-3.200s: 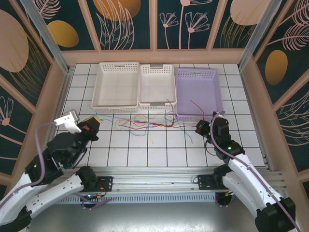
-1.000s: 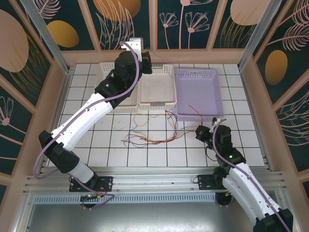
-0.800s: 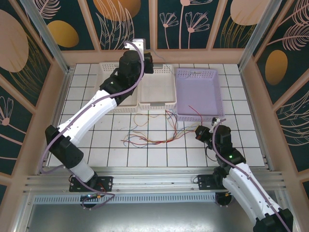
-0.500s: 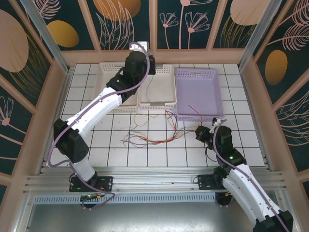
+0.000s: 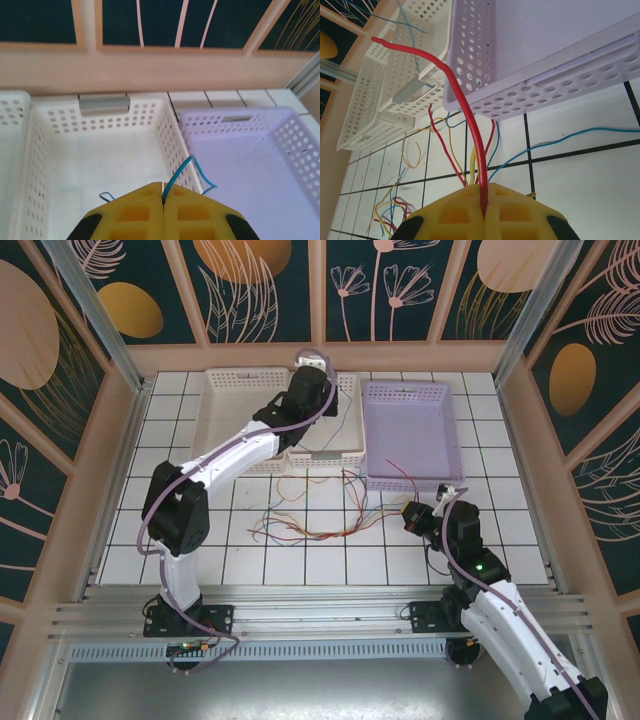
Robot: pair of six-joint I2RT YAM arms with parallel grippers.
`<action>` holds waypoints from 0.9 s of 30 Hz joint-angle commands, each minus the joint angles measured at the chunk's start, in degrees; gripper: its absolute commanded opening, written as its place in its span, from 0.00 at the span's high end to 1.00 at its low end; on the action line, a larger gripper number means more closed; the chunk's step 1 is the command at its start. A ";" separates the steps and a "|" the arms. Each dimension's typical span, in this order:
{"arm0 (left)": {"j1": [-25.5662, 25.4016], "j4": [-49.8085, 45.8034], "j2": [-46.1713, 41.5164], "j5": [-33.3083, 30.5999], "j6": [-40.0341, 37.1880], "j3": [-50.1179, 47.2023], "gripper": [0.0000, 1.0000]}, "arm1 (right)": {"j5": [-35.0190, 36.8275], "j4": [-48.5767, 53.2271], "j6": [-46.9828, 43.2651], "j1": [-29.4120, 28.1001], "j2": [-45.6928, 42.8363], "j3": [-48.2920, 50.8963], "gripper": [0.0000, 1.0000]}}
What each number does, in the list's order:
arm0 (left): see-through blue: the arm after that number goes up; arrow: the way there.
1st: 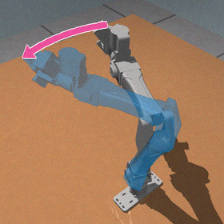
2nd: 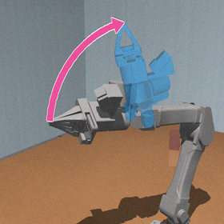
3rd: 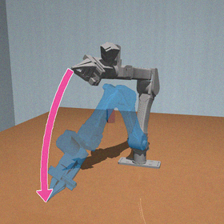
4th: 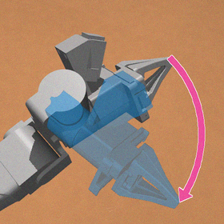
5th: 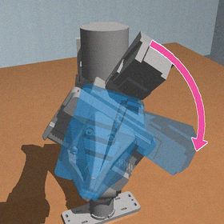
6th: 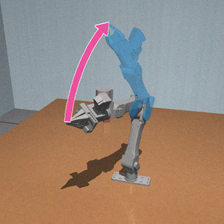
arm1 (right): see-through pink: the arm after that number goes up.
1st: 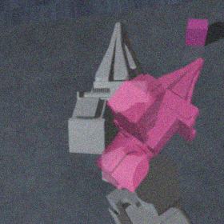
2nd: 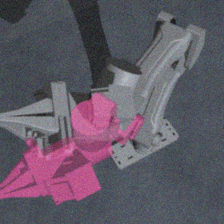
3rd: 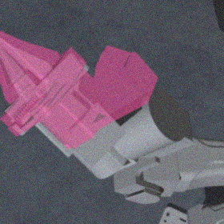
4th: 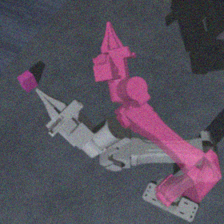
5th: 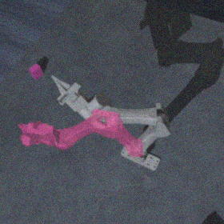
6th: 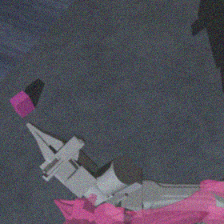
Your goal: Untangle the cables
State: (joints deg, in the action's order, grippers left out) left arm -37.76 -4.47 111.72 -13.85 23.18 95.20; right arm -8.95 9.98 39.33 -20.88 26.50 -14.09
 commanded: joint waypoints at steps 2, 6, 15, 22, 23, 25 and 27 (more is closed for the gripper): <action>0.40 1.24 3.27 2.02 2.58 -0.13 1.00 | -1.64 0.41 -1.18 -0.73 -0.66 -1.10 1.00; 0.35 0.43 6.13 1.98 4.47 -0.22 1.00 | -2.01 0.56 -1.42 -1.01 -0.75 -1.89 1.00; 0.71 -1.64 9.01 1.10 6.38 0.23 0.65 | -1.96 2.01 -1.80 -1.69 -0.71 -3.56 1.00; 1.67 -4.18 4.93 1.09 6.09 -0.18 0.35 | -1.33 2.03 -1.38 -2.16 -0.68 -4.20 1.00; 1.60 -4.80 3.92 1.15 5.99 -0.17 0.30 | -1.28 1.83 -1.35 -2.23 -0.60 -4.24 1.00; 1.69 -5.28 0.69 2.43 5.90 -1.06 0.22 | -1.24 1.41 -1.29 -2.23 -0.30 -4.59 1.00; 1.64 -5.38 -3.23 4.21 6.16 -3.12 0.17 | -1.42 1.10 -1.37 -2.28 0.17 -5.06 1.00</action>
State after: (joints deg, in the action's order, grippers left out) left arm -36.34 -8.80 115.94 -11.77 29.28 93.43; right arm -10.17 11.46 38.26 -22.61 26.57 -16.62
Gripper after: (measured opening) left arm 0.818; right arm 0.042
